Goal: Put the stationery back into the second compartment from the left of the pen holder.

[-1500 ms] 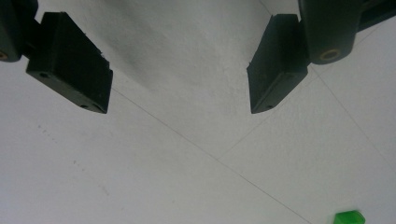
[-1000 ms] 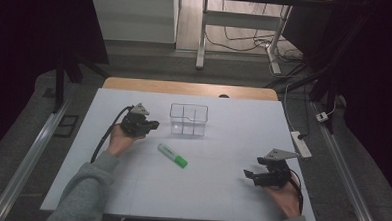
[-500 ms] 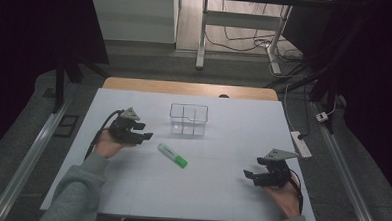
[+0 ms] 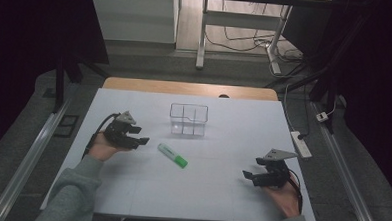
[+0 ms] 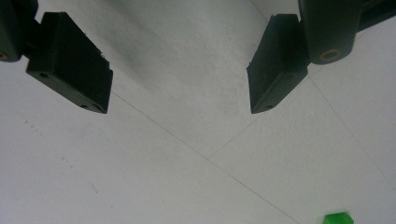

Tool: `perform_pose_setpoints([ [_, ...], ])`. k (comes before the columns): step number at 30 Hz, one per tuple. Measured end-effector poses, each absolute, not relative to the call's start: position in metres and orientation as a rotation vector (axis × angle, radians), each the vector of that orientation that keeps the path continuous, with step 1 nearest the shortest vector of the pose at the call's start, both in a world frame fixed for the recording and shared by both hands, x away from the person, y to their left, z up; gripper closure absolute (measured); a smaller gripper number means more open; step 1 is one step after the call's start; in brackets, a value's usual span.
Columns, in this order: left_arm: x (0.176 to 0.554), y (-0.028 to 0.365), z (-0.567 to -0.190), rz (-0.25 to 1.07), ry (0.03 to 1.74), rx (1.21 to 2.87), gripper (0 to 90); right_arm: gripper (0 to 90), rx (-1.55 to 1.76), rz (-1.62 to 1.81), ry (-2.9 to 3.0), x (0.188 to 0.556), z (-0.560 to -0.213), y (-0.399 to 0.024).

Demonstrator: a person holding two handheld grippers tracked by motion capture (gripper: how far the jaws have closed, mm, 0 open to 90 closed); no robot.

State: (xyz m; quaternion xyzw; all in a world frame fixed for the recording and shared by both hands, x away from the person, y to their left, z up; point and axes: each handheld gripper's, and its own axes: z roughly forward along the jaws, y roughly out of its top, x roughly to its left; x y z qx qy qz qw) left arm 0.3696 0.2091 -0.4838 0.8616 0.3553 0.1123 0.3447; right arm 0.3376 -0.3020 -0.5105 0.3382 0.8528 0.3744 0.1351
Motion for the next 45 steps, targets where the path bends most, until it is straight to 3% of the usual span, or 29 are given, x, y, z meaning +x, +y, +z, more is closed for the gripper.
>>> perform_pose_setpoints([
  [16,0.382,0.196,-0.497,0.252,0.891,2.296,56.3,21.7,0.977,1.09,2.471,0.337,-0.51,-0.301],
  [24,0.387,0.188,-0.505,0.244,0.867,2.322,72.0,21.8,0.978,1.09,2.473,0.337,-0.51,-0.301],
  [30,0.392,0.184,-0.51,0.24,0.867,2.321,88.5,21.8,0.976,1.088,2.475,0.338,-0.51,-0.301],
  [45,0.4,0.173,-0.522,0.192,0.868,2.338,88.7,21.8,0.978,1.078,2.479,0.338,-0.511,-0.301],
])
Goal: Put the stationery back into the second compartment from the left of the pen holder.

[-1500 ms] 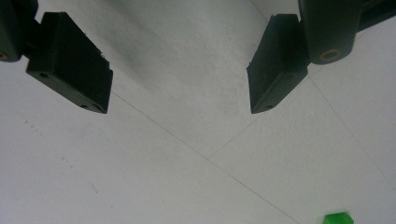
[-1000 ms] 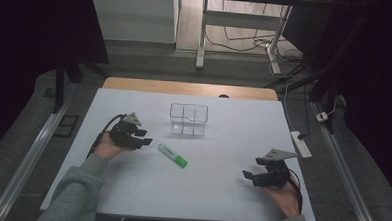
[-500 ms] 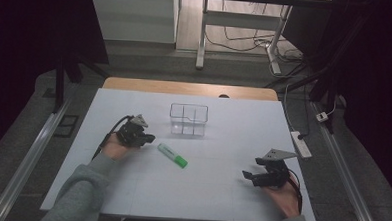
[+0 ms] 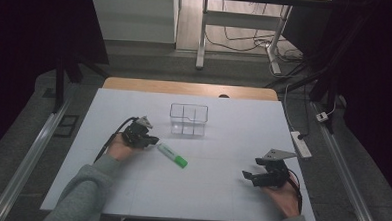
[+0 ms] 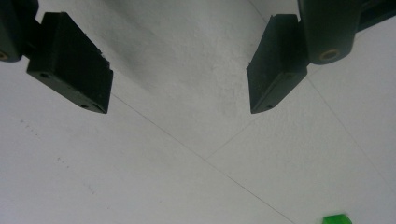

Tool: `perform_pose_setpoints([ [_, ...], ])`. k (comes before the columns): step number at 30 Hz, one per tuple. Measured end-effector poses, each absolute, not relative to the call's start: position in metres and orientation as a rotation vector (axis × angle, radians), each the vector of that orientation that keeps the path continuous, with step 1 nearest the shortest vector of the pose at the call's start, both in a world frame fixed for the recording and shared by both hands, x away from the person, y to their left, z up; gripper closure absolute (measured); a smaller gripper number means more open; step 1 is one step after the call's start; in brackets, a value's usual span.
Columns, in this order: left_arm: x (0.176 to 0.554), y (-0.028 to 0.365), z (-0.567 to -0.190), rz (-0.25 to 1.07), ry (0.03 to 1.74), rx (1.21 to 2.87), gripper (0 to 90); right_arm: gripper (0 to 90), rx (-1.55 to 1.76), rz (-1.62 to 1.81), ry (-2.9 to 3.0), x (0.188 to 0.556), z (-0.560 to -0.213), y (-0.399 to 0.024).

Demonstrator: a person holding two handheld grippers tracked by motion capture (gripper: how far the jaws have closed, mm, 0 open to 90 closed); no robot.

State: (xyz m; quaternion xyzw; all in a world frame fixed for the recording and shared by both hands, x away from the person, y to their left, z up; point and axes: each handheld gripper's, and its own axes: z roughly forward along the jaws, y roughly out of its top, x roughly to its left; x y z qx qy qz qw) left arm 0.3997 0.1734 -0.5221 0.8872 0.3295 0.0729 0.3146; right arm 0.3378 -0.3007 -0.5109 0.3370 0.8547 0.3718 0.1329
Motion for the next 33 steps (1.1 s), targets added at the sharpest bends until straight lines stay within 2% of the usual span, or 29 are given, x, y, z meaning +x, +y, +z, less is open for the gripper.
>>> perform_pose_setpoints([
  [19,0.399,0.163,-0.525,0.177,0.833,2.368,88.7,21.9,0.98,1.072,2.483,0.338,-0.512,-0.3],
  [33,0.388,0.128,-0.522,0.156,0.71,2.425,88.7,21.9,0.981,1.069,2.486,0.338,-0.512,-0.3],
])
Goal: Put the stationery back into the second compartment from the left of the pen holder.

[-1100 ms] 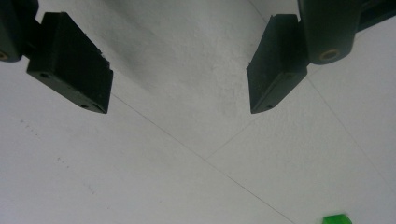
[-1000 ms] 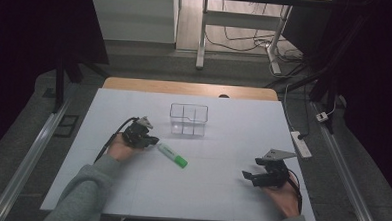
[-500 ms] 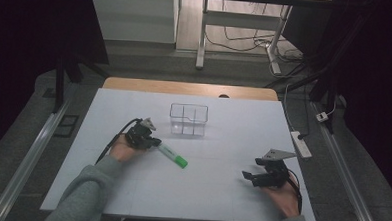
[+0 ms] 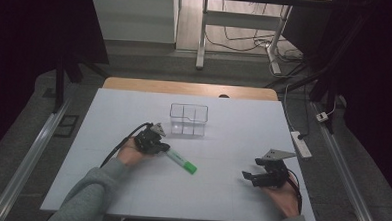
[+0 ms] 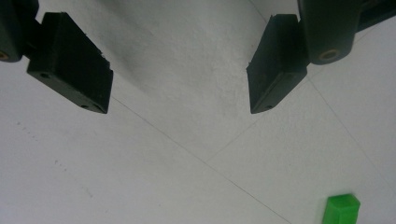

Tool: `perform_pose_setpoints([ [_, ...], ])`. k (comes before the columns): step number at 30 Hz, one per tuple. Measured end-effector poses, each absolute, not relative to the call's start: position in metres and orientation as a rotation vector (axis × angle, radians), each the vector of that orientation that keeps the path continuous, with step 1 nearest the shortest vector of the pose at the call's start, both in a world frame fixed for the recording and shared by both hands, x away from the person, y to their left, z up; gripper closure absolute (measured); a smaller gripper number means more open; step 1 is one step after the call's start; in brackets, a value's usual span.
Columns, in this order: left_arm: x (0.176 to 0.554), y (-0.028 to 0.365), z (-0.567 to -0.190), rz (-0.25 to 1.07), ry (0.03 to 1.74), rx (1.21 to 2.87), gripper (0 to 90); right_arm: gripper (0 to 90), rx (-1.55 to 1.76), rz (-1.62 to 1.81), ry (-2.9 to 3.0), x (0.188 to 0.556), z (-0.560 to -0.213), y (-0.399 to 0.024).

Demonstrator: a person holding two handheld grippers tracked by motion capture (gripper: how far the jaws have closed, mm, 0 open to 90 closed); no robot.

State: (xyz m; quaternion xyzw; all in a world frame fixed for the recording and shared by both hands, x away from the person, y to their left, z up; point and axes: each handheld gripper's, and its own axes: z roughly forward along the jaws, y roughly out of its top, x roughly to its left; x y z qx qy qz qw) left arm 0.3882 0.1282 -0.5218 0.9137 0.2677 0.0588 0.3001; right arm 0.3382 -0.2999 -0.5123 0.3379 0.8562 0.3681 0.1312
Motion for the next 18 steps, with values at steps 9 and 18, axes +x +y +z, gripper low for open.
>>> perform_pose_setpoints([
  [9,0.381,0.105,-0.52,0.142,0.632,2.454,88.7,21.9,0.978,1.067,2.489,0.338,-0.513,-0.299],
  [18,0.374,0.085,-0.519,0.122,0.586,2.471,88.7,21.9,0.974,1.07,2.49,0.338,-0.512,-0.298],
])
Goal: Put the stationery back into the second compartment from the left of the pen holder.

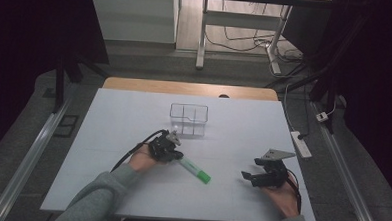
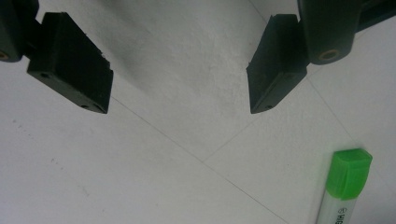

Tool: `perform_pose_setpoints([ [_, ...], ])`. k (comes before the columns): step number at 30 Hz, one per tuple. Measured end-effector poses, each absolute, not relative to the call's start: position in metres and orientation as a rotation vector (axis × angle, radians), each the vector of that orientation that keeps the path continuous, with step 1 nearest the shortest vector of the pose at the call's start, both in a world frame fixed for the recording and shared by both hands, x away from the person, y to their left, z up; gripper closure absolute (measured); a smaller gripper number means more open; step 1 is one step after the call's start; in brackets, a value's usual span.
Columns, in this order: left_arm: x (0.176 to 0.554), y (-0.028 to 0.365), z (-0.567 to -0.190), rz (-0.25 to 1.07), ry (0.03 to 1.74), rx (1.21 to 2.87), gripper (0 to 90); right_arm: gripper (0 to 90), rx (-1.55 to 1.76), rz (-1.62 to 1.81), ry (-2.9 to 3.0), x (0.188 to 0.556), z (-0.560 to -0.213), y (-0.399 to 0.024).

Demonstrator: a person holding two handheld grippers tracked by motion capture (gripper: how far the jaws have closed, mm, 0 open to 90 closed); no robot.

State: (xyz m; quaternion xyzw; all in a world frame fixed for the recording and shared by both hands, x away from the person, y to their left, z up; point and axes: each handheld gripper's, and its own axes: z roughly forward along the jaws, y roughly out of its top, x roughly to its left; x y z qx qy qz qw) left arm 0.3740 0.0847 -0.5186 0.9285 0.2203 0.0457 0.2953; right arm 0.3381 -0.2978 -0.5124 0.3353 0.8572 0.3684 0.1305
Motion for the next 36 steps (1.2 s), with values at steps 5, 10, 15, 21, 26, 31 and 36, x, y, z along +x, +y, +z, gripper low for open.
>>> perform_pose_setpoints([
  [5,0.374,0.083,-0.519,0.116,0.579,2.47,88.7,21.9,0.973,1.071,2.489,0.338,-0.512,-0.298],
  [10,0.374,0.093,-0.515,0.134,0.621,2.445,88.0,22.0,0.966,1.078,2.491,0.337,-0.509,-0.294],
  [15,0.36,0.124,-0.507,0.206,0.742,2.368,68.5,22.2,0.908,1.11,2.507,0.334,-0.499,-0.278],
  [21,0.332,0.16,-0.502,0.287,0.842,2.296,47.1,22.2,0.867,1.119,2.532,0.332,-0.495,-0.265],
  [26,0.311,0.183,-0.503,0.315,0.898,2.246,38.0,22.7,0.835,1.126,2.568,0.332,-0.494,-0.253],
  [31,0.297,0.199,-0.507,0.332,0.945,2.209,33.6,24.4,0.805,1.124,2.62,0.332,-0.491,-0.24],
  [36,0.294,0.201,-0.512,0.33,0.944,2.22,31.6,26.1,0.752,1.081,2.705,0.331,-0.489,-0.215],
])
